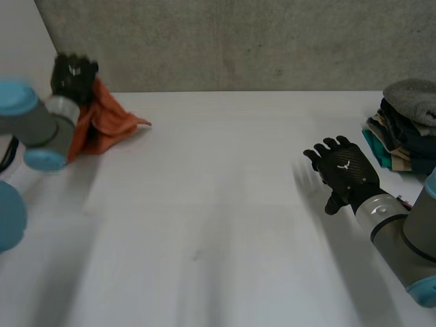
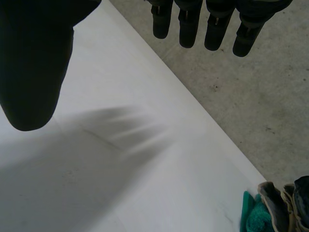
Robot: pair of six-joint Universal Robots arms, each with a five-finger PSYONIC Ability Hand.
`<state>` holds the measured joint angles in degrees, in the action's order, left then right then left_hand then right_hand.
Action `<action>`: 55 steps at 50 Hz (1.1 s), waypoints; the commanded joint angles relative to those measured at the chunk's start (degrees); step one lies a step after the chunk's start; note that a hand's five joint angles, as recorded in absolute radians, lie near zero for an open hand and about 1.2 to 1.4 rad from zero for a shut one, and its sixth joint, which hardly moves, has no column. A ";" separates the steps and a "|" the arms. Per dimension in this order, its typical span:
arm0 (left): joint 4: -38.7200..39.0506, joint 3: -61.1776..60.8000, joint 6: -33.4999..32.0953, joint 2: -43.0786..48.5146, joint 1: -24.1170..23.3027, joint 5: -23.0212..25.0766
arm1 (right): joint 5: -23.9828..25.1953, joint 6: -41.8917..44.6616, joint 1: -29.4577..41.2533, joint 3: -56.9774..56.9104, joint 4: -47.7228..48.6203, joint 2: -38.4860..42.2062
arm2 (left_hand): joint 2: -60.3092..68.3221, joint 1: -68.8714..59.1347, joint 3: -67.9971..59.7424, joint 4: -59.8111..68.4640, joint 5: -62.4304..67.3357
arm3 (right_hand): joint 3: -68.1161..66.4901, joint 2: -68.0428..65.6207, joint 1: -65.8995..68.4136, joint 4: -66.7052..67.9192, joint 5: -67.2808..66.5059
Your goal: Fold the laundry.
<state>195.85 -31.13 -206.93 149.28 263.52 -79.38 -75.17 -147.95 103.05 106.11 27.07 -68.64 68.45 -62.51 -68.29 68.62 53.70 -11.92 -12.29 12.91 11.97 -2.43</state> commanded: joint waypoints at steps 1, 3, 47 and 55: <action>1.64 -20.00 16.46 -27.62 -7.75 -0.96 | -0.06 -0.15 -0.13 0.24 -0.09 -0.79 | 11.55 -17.49 -11.71 11.38 16.30 | 1.92 2.29 -2.91 -1.97 2.43; 1.37 -24.13 18.31 -31.49 -9.85 -0.87 | -0.23 -0.24 -0.39 0.24 -0.35 -1.23 | 11.55 -17.49 -11.71 11.38 16.30 | 1.92 2.29 -2.91 -1.97 2.43; -11.37 -45.86 -3.20 -27.48 -7.15 9.49 | 1.15 5.71 -2.85 -1.98 -37.97 -13.45 | -42.09 36.15 41.93 -42.26 -37.34 | -2.15 -1.79 1.16 2.10 -1.65; -11.90 -38.57 -15.78 -14.47 -2.13 16.09 | 4.33 15.32 -2.95 5.24 -32.35 -13.19 | -38.22 32.28 38.05 -38.39 -33.46 | -7.08 -6.71 6.08 7.03 -6.57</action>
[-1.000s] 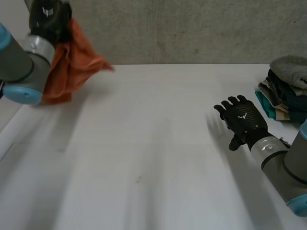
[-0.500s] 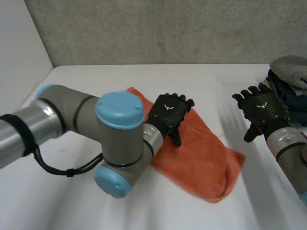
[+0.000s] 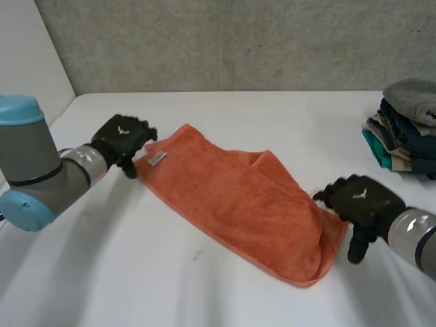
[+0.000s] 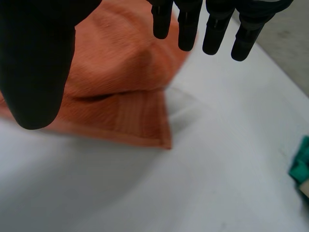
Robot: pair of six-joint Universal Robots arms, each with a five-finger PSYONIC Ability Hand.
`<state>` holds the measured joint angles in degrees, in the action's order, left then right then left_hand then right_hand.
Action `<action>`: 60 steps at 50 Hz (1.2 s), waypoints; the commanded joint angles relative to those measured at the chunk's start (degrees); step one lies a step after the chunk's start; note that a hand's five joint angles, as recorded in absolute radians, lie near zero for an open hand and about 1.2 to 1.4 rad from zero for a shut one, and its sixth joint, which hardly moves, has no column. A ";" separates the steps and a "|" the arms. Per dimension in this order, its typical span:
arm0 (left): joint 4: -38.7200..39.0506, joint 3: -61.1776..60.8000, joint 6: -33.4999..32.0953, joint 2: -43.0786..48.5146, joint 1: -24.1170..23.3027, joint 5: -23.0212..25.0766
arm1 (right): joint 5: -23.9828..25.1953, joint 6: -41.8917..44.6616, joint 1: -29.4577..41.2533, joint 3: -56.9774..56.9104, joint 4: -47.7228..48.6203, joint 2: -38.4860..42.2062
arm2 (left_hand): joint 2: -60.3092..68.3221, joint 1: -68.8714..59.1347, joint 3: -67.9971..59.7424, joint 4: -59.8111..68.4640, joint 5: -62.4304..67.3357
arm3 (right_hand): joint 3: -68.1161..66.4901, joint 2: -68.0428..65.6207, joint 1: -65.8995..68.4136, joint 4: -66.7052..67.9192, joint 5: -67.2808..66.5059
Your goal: Fold the laundry.
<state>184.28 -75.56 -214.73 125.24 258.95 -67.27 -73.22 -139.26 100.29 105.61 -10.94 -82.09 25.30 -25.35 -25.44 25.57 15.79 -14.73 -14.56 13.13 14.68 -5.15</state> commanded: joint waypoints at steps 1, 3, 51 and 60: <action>-0.32 7.61 -8.25 11.23 2.52 4.08 | 2.38 6.72 -0.19 6.27 6.63 0.27 | 4.93 -4.88 -4.79 4.66 4.44 | -4.43 -4.60 6.03 4.49 -4.02; -0.32 9.46 -8.16 12.83 2.52 4.08 | 2.73 6.81 -0.10 7.50 9.78 0.27 | 4.93 -4.88 -4.79 4.66 4.44 | -6.27 -6.44 7.87 6.33 -5.86; 3.81 30.83 -5.09 28.21 -3.45 3.73 | 2.90 4.35 -1.06 11.73 19.73 4.05 | 54.70 -54.65 -54.56 54.43 54.21 | -9.31 -9.48 10.91 9.37 -8.90; 4.87 28.20 -1.23 21.55 -5.91 -3.47 | 1.24 -0.66 -3.26 10.15 21.23 3.96 | 54.70 -54.65 -54.56 54.43 54.21 | -7.30 -7.47 8.90 7.36 -6.89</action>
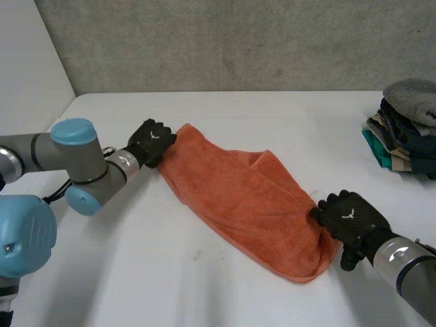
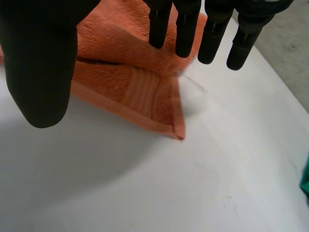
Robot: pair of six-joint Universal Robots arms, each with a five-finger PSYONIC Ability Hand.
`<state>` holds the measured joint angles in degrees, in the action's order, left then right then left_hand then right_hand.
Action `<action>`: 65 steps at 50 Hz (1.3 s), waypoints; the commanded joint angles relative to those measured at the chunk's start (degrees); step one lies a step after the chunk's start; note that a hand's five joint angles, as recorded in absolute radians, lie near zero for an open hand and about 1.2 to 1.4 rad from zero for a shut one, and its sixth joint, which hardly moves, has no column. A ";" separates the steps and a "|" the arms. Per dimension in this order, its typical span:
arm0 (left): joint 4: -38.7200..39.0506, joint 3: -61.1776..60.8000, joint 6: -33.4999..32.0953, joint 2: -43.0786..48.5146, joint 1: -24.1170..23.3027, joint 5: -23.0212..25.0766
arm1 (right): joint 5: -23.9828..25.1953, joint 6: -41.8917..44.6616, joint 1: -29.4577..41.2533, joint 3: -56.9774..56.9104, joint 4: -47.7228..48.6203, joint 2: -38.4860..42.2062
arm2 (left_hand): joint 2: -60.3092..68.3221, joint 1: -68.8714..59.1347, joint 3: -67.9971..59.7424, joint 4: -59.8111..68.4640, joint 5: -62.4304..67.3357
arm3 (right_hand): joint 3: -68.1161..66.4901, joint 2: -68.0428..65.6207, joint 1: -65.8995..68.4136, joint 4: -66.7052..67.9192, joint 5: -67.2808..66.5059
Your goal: Fold the laundry.
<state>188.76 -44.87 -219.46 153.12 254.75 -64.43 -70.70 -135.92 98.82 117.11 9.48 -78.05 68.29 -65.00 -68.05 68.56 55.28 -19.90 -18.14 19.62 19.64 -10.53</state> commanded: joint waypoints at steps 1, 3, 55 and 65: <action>0.47 -3.37 4.30 -7.56 -1.63 -6.93 | -1.46 -5.48 -2.13 -2.06 0.45 -0.09 | 11.71 -15.00 -11.95 11.44 14.72 | -0.80 -2.55 1.07 1.05 -0.16; 0.99 -6.96 7.19 -11.94 -1.19 -8.25 | -1.38 -6.98 -2.40 -2.76 0.27 -0.09 | 11.71 -15.00 -11.95 11.44 14.72 | -0.61 -2.37 0.89 0.87 0.02; -0.41 -22.80 15.73 -35.70 1.36 -9.13 | 2.93 -9.36 -0.38 -12.35 -1.92 10.46 | 11.71 -15.00 -11.95 11.44 14.72 | -17.10 -18.86 17.37 17.35 -16.46; -0.41 -23.07 15.73 -35.52 1.45 -9.04 | 3.11 -9.54 -0.03 -11.56 -0.78 12.04 | 11.71 -15.00 -11.95 11.44 14.72 | -31.99 -33.75 32.26 32.25 -31.36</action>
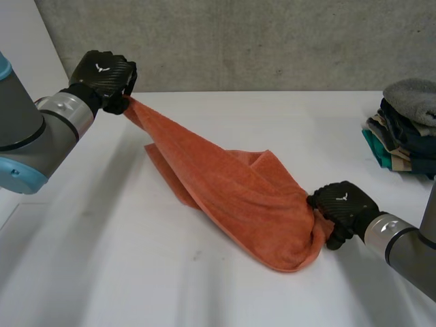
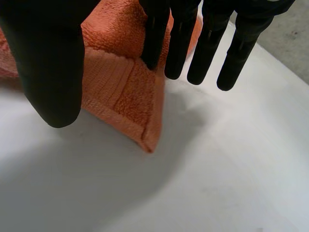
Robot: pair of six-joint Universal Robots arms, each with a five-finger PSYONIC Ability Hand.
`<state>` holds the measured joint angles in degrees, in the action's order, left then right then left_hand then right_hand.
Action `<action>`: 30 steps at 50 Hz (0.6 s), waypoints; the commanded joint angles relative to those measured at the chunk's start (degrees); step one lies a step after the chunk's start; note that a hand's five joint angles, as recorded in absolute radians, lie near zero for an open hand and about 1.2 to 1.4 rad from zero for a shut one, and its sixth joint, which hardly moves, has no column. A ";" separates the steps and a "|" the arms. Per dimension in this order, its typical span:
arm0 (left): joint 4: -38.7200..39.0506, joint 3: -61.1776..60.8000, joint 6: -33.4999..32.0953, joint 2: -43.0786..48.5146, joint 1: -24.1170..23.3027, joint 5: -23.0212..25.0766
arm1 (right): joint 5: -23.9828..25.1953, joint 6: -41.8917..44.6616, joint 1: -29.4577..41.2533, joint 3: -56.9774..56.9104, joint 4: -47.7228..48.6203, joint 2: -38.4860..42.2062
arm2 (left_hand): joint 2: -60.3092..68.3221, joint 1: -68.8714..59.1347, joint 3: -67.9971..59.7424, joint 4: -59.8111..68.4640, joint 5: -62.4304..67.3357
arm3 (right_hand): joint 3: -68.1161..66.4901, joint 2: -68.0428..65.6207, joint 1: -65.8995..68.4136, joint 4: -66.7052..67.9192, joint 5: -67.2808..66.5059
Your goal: Fold the laundry.
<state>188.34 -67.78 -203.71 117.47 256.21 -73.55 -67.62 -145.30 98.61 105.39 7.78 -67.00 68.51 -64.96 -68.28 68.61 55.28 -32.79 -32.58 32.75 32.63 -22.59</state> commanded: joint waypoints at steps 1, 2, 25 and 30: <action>0.01 -0.25 -0.02 0.13 -0.01 -0.01 | 0.04 -0.25 0.18 -0.10 1.19 1.00 | 11.49 -15.04 -11.72 11.39 14.72 | -31.00 -31.22 31.04 31.16 -31.20; -0.08 -0.16 -0.02 0.04 -0.01 -0.01 | 0.04 -0.42 0.18 -0.27 1.71 0.91 | 11.49 -15.04 -11.72 11.39 14.72 | -45.94 -46.16 45.98 46.10 -46.14; -20.20 0.10 -1.33 -31.31 8.68 -2.30 | -0.93 -4.83 -13.17 -37.70 -28.86 -28.36 | 11.49 -15.04 -11.72 11.39 14.72 | -47.21 -47.42 47.25 47.37 -47.41; -21.96 -0.77 -2.48 -35.55 11.93 -2.12 | -1.02 -3.50 -13.18 -45.01 -33.35 -27.48 | 11.49 -15.04 -11.72 11.39 14.72 | -47.21 -47.42 47.25 47.37 -47.41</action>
<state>168.08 -67.97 -205.05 86.85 264.94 -75.98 -68.47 -151.03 86.57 69.00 -19.64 -95.59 68.58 -64.96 -68.32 68.83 55.28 -68.09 -67.47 64.47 68.56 -57.66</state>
